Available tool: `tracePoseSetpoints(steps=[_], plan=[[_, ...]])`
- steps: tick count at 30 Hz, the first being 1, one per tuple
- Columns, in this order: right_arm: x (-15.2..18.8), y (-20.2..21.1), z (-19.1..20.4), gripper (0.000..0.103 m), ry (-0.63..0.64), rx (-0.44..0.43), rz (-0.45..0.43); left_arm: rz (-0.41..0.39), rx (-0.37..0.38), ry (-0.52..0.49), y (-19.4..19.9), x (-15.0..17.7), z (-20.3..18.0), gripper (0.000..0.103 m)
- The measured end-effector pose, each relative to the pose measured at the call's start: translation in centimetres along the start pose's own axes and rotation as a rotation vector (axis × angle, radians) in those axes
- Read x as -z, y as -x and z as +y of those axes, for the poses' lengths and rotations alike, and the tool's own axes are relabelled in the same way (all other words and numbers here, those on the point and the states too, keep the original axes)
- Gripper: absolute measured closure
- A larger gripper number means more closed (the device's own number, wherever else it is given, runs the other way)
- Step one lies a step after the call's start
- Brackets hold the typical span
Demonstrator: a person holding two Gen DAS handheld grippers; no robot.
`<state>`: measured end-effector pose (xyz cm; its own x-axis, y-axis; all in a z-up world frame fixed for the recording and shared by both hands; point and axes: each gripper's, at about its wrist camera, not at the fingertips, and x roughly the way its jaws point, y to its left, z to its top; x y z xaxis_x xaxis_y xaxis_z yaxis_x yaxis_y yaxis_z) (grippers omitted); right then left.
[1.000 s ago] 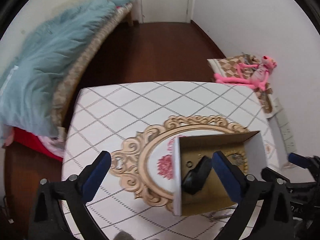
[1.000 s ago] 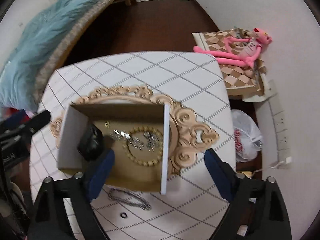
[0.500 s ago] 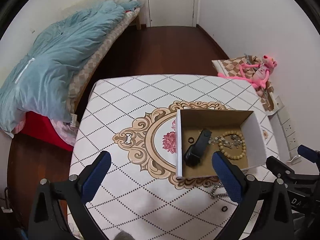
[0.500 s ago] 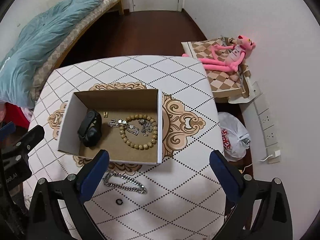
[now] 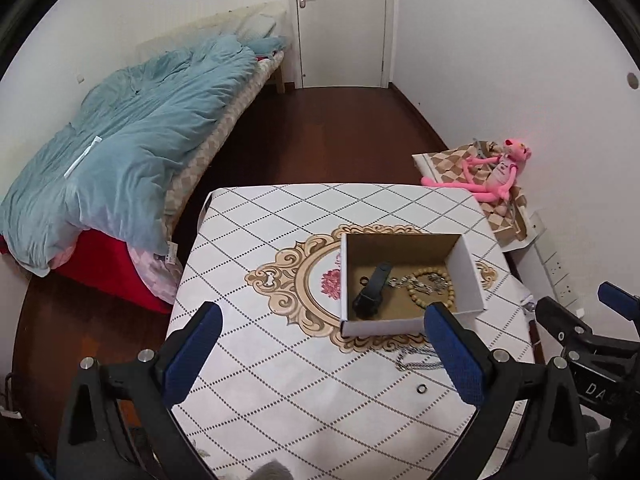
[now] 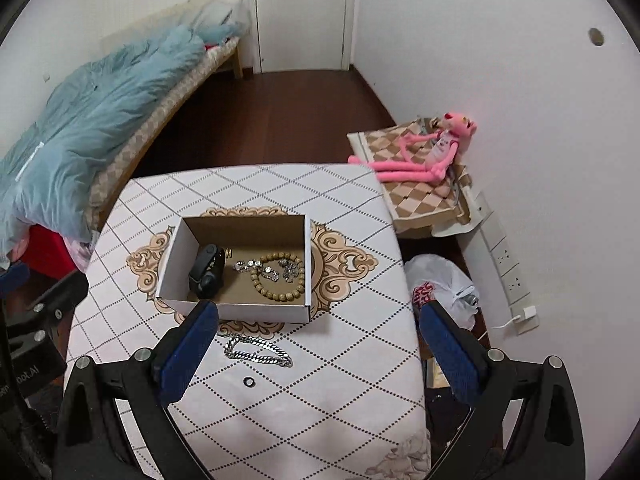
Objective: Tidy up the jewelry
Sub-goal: 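Lift both grippers up out of the box, then move the left gripper to the black ring while the right gripper grasps the thick silver chain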
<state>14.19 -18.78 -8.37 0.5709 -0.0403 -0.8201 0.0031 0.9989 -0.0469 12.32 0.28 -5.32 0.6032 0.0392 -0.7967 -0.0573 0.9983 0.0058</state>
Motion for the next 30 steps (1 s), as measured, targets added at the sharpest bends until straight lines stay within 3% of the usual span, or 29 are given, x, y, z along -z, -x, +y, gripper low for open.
tracePoseSetpoints(steps=[4, 8, 13, 15, 17, 19, 23, 26, 30], plan=[[0.3, 1.4, -0.3, 0.001, -0.003, 0.001, -0.02, 0.003, 0.012, 0.011, 0.6, 0.5, -0.2, 0.0], [1.2, 0.5, -0.6, 0.001, -0.009, -0.01, 0.01, 0.031, -0.025, 0.022, -0.8, 1.6, -0.1, 0.0], [4.3, -5.8, -0.9, 0.001, -0.031, -0.065, 0.127, 0.099, -0.123, 0.0, -5.7, 4.8, 0.1, 0.0], [5.5, -8.8, -1.0, 0.002, -0.042, -0.072, 0.163, 0.174, -0.157, -0.005, -8.8, 6.6, 0.1, 0.0], [6.7, -12.0, -1.1, 0.011, -0.05, -0.089, 0.204, 0.225, -0.164, 0.0, -10.8, 7.9, 0.3, 0.0], [7.6, -14.5, -0.8, 0.038, -0.051, -0.109, 0.236, 0.262, -0.171, -0.006, -12.3, 9.0, 0.3, 0.0], [8.8, -16.7, 0.1, 0.04, -0.033, -0.15, 0.248, 0.299, -0.173, -0.021, -13.6, 10.0, 0.2, 0.0], [9.4, -16.7, 1.4, 0.046, 0.045, -0.118, 0.206, 0.306, -0.179, -0.031, -13.9, 10.3, 0.1, 0.0], [9.7, -16.3, 2.1, 0.093, 0.068, -0.188, 0.201, 0.309, -0.165, -0.029, -14.2, 10.3, 0.0, 0.0]])
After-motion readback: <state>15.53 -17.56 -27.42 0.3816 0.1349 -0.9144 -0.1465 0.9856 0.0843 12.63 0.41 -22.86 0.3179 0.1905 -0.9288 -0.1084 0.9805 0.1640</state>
